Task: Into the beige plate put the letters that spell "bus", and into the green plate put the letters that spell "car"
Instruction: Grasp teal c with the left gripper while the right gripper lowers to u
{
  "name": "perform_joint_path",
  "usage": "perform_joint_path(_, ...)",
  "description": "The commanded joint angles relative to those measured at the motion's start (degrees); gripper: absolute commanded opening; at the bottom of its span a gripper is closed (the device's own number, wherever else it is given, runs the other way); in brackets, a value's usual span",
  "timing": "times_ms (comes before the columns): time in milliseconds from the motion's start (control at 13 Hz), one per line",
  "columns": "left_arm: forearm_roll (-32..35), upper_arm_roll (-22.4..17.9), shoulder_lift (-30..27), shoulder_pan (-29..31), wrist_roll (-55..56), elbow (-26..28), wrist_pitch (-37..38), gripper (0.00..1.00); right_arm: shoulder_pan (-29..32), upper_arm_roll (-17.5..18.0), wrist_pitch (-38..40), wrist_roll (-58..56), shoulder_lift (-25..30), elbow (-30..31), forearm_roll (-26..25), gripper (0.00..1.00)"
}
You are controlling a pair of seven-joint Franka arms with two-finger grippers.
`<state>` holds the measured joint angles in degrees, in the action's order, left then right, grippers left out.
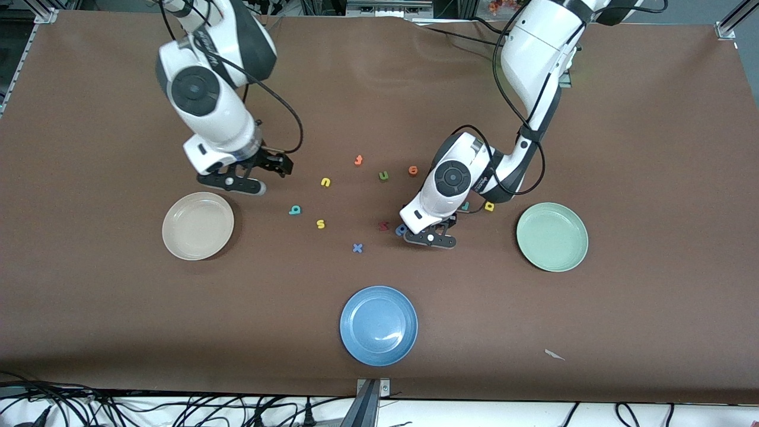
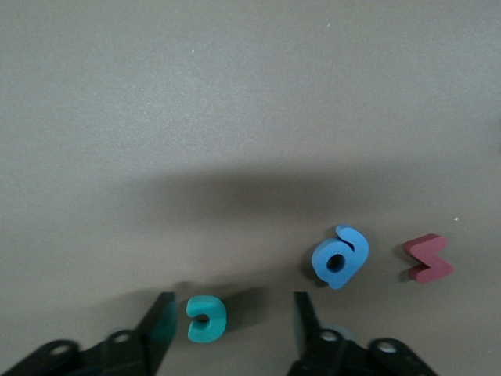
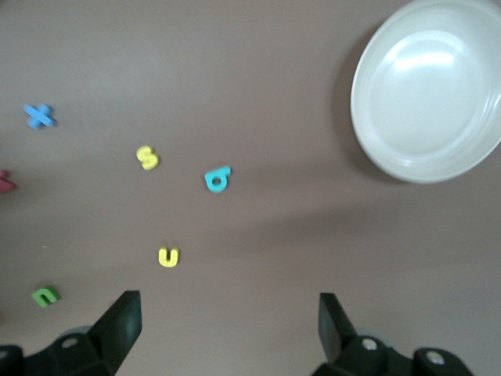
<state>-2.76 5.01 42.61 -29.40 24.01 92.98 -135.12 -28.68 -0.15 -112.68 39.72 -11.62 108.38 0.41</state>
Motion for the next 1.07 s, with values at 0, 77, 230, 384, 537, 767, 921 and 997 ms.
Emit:
perform_joint_path(0, 1.35, -0.79, 0.28, -0.57, 0.60, -0.26, 0.82, 0.64, -3.91, -0.55, -4.45, 8.23, -2.25, 3.05, 0.21, 1.00)
perform_joint_path(77, 1.35, -0.79, 0.55, -0.48, 0.60, -0.26, 0.82, 0.64, -5.32, -0.55, -6.74, 11.14, -2.52, 4.46, 0.21, 1.00)
perform_joint_path(230, 1.35, -0.71, 0.81, -0.74, 0.86, -0.17, 0.82, 0.65, -7.00, -0.55, -13.57, 14.58, -2.53, 8.67, 0.21, 1.00)
perform_joint_path(384, 1.35, -0.71, 0.81, -1.18, 0.77, 0.44, 1.96, 0.64, -8.75, -0.55, -22.11, 18.27, -3.40, 14.03, 0.21, 1.00)
perform_joint_path(537, 1.35, -0.79, 0.90, -1.18, 0.51, 0.54, 2.06, 0.52, -10.78, -0.55, -27.74, 22.23, -4.63, 16.86, 0.21, 1.00)
perform_joint_path(767, 1.35, -0.79, 0.99, -1.18, 0.60, 0.45, 2.14, 0.14, -11.83, -0.03, -32.85, 26.28, -8.93, 17.48, 0.29, 1.00)
perform_joint_path(921, 1.35, -0.97, 0.64, -0.83, 0.51, 0.27, 3.54, 0.12, -11.93, 0.06, -35.49, 26.73, -9.56, 18.79, 0.29, 0.99)
perform_joint_path(997, 1.35, -1.06, -0.15, -0.40, 0.51, 0.27, 4.85, 0.12, -11.84, 0.06, -36.29, 26.73, -10.25, 18.89, 0.29, 0.99)
